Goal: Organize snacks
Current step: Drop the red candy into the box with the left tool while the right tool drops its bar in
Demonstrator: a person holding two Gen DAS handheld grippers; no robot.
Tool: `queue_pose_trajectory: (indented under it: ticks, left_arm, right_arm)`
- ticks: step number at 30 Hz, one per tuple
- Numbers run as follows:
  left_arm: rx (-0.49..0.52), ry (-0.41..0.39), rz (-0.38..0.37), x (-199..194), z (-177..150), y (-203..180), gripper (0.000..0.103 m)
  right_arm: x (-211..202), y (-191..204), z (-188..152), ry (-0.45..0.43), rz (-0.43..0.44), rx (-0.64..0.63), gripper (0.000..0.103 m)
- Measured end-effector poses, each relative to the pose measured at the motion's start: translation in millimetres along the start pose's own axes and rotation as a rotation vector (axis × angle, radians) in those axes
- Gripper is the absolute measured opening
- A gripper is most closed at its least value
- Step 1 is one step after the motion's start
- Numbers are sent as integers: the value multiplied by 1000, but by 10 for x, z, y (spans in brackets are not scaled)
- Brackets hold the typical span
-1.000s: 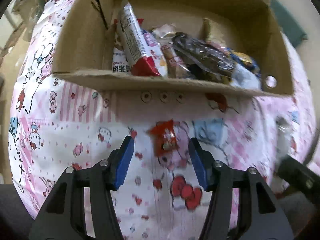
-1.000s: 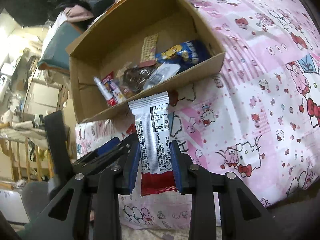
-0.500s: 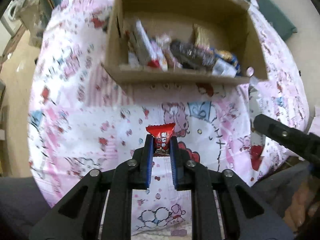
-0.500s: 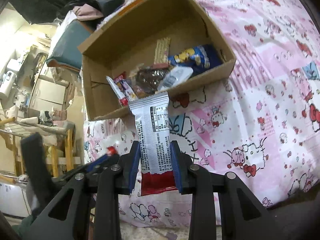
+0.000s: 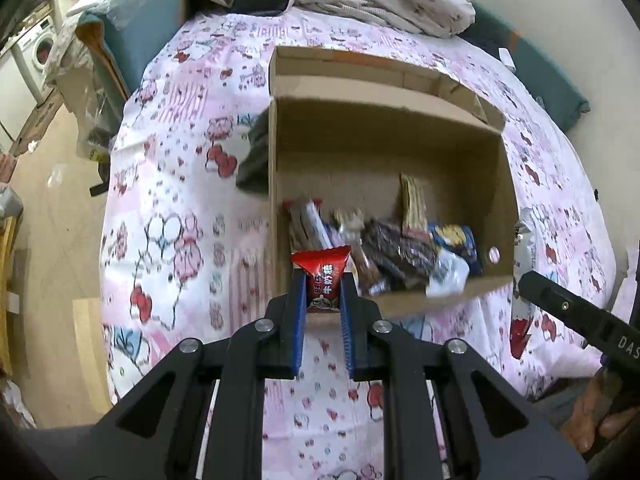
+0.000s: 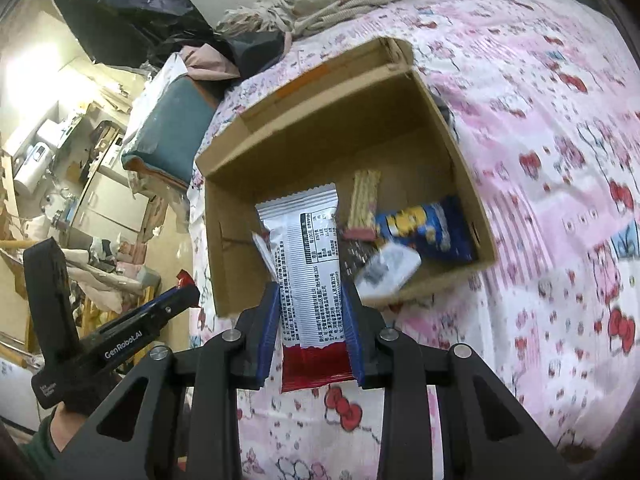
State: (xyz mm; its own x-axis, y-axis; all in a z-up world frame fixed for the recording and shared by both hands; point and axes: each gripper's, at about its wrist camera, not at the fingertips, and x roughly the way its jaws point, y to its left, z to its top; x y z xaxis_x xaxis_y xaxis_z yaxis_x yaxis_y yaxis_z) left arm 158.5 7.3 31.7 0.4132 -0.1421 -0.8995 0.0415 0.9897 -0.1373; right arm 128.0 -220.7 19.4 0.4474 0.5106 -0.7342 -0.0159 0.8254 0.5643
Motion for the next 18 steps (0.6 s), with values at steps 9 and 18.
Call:
queue_pose_trajectory:
  ticks: [9, 18]
  left_arm:
    - [38, -44, 18, 331, 243, -80, 13]
    - [101, -54, -3, 610, 149, -120, 13]
  right_arm:
    - [307, 3, 302, -41, 47, -40, 32]
    - [678, -198, 212, 16, -20, -47, 32]
